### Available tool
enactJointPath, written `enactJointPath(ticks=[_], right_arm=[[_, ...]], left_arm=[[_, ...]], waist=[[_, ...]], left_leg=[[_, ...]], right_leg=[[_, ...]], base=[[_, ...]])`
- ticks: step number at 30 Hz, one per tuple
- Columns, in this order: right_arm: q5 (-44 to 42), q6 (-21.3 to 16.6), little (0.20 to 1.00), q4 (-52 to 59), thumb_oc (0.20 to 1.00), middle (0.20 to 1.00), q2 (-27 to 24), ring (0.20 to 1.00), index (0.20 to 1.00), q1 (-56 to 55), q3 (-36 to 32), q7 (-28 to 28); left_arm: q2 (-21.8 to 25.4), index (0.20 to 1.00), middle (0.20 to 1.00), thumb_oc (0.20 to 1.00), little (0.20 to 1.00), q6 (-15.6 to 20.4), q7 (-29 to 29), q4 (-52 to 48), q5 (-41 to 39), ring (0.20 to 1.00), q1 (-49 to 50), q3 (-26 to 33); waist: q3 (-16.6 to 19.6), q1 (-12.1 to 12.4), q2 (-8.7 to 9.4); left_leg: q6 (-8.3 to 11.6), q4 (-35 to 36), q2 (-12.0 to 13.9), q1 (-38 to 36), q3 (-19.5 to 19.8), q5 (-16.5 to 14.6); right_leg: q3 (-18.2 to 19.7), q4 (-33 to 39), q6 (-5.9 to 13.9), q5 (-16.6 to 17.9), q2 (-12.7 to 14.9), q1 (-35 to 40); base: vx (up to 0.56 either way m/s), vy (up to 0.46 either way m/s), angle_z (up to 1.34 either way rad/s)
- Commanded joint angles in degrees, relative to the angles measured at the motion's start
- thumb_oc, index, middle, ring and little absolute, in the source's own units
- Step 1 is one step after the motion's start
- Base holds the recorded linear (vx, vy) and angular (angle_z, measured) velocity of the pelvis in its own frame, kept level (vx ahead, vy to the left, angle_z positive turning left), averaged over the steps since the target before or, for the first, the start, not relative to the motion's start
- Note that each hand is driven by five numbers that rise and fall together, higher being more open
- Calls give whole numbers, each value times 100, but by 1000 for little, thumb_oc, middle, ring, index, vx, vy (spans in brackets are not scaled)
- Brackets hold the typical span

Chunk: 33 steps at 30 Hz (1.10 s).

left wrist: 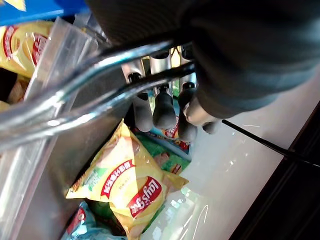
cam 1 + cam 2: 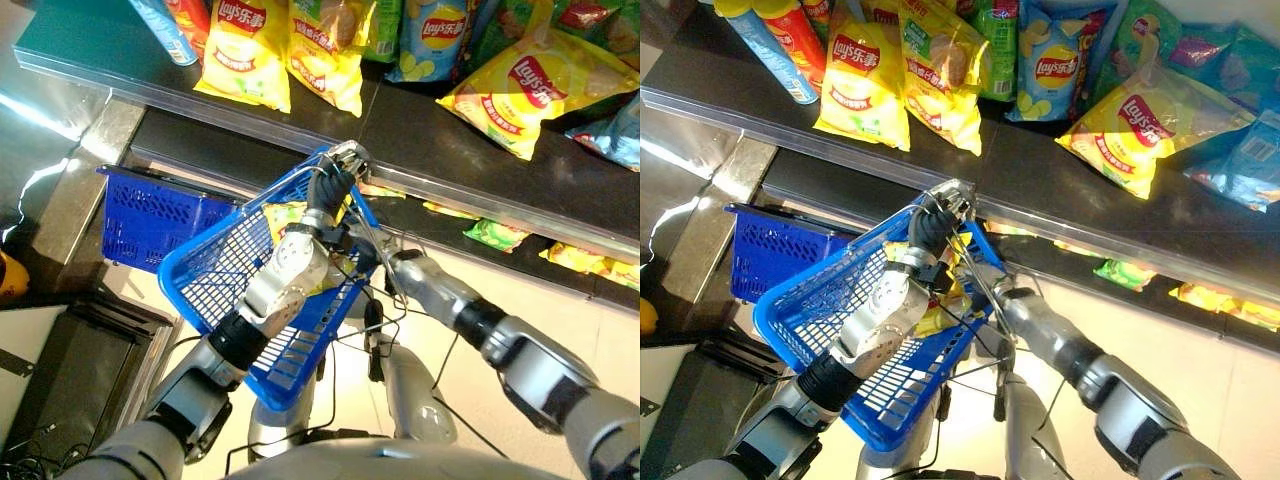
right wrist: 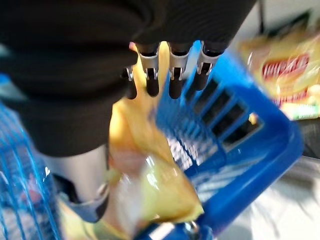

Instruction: Pick up the snacks into the basket

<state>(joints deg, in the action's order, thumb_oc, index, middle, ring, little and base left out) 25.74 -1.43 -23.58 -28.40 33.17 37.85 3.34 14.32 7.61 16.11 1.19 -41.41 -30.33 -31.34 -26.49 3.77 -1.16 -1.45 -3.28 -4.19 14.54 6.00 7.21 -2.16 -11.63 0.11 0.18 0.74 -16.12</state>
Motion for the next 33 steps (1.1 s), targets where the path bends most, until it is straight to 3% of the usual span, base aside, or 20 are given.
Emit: enactJointPath(ticks=[1,8,10,12,13,16,17,21,22,23,24,25,28,29,30,33], right_arm=[[-150,-229,1000,1136,1000,1000,-348,1000,1000,-287,-771,522],[-441,-430,1000,1945,1000,1000,-979,1000,1000,-1186,-1897,747],[-608,-489,1000,2214,1000,1000,-1134,1000,1000,-1602,-2542,909],[-733,-534,1000,2269,1000,1000,-1120,1000,1000,-1772,-2737,934],[-1183,-620,1000,2204,1000,1000,-925,1000,1000,-2094,-3179,1083],[-1332,-666,1000,1986,1000,1000,-805,1000,1000,-2350,-3364,1116],[-1232,-675,1000,1928,1000,1000,-853,1000,1000,-2770,-3673,962],[-1624,-688,1000,1502,1000,1000,-481,1000,1000,-3243,-4030,842],[-2168,-787,1000,970,1000,1000,-122,1000,1000,-3349,-4266,931],[-2172,-793,1000,962,1000,1000,-119,1000,1000,-3342,-4261,932],[-2819,-897,1000,137,1000,1000,350,1000,1000,-3343,-4494,1126],[-2824,-905,1000,126,1000,1000,352,1000,1000,-3333,-4490,1127],[-3372,-898,1000,-1206,1000,1000,746,1000,1000,-3243,-4719,1340],[-3374,-900,1000,-1209,1000,1000,746,1000,1000,-3238,-4720,1339],[-3726,-865,1000,-2158,1000,1000,859,1000,1000,-3144,-4795,1437],[-3877,-722,1000,-3171,1000,1000,834,1000,1000,-3002,-4786,1522]], left_arm=[[-228,200,200,200,200,421,-208,-800,422,200,-505,398],[-47,200,200,200,200,427,-321,-719,329,200,-21,663],[56,200,200,200,200,424,-393,-769,275,200,205,856],[76,200,200,200,200,424,-418,-776,247,200,297,914],[115,200,200,200,200,431,-467,-744,194,200,511,1041],[238,200,200,200,200,441,-583,-697,158,200,839,1252],[435,200,200,200,200,380,-826,-654,210,200,1363,1671],[739,200,200,200,200,335,-1077,-411,666,200,2133,2198],[907,200,200,200,200,375,-1117,-13,996,200,2585,2503],[912,200,200,200,200,378,-1118,-11,996,200,2583,2506],[1046,200,200,200,200,393,-1054,770,1559,200,2919,2801],[1050,200,200,200,200,400,-1054,778,1562,200,2913,2803],[1194,200,200,200,200,307,-812,2045,3124,200,3398,3021],[1192,200,200,200,200,312,-808,2052,3128,200,3390,3020],[1173,200,200,200,200,195,-601,3058,3911,200,3307,2753],[928,200,200,200,200,-4,-419,4427,4264,200,3084,2527]], waist=[[333,-84,302],[453,-196,438],[505,-279,510],[531,-281,533],[568,-327,575],[618,-336,612],[707,-376,641],[876,-422,697],[961,-453,725],[976,-451,742],[1069,-476,737],[1081,-473,754],[1174,-301,594],[1176,-303,603],[1205,-248,464],[1311,-163,377]], left_leg=[[123,-530,-13,151,91,-722],[94,-637,4,233,42,-789],[91,-684,8,264,14,-819],[89,-713,7,272,9,-840],[85,-788,0,277,-3,-890],[78,-872,2,274,-35,-952],[56,-897,9,230,-98,-1036],[-21,-817,11,138,-279,-1114],[-56,-702,21,88,-422,-1123],[-55,-681,12,106,-432,-1088],[-69,-539,34,64,-583,-1056],[-67,-522,26,82,-595,-1024],[-7,-244,269,-137,-900,-907],[-5,-225,260,-129,-902,-874],[47,15,377,-256,-964,-716],[113,293,511,-387,-1145,-585]], right_leg=[[396,482,666,215,538,146],[462,552,686,260,553,129],[496,582,698,269,544,127],[519,590,702,277,537,125],[560,608,706,283,533,141],[629,630,711,302,522,166],[715,713,737,345,519,208],[923,953,867,560,528,228],[1020,1110,958,779,526,204],[1033,1121,961,801,537,179],[1090,1270,1066,990,498,127],[1104,1276,1068,1010,507,100],[281,1208,1068,880,646,191],[283,1212,1067,896,655,177],[135,1028,985,690,746,412],[88,876,977,501,868,674]], base=[[6,48,-6],[7,24,-7],[19,38,-9],[20,26,-7],[29,25,-4],[21,27,-4],[47,60,-15],[32,116,-30],[-11,83,-37],[4,183,-49],[-12,97,-45],[3,161,-60],[-13,76,-75],[-39,42,-108],[-83,18,-93],[-61,-34,-71]])
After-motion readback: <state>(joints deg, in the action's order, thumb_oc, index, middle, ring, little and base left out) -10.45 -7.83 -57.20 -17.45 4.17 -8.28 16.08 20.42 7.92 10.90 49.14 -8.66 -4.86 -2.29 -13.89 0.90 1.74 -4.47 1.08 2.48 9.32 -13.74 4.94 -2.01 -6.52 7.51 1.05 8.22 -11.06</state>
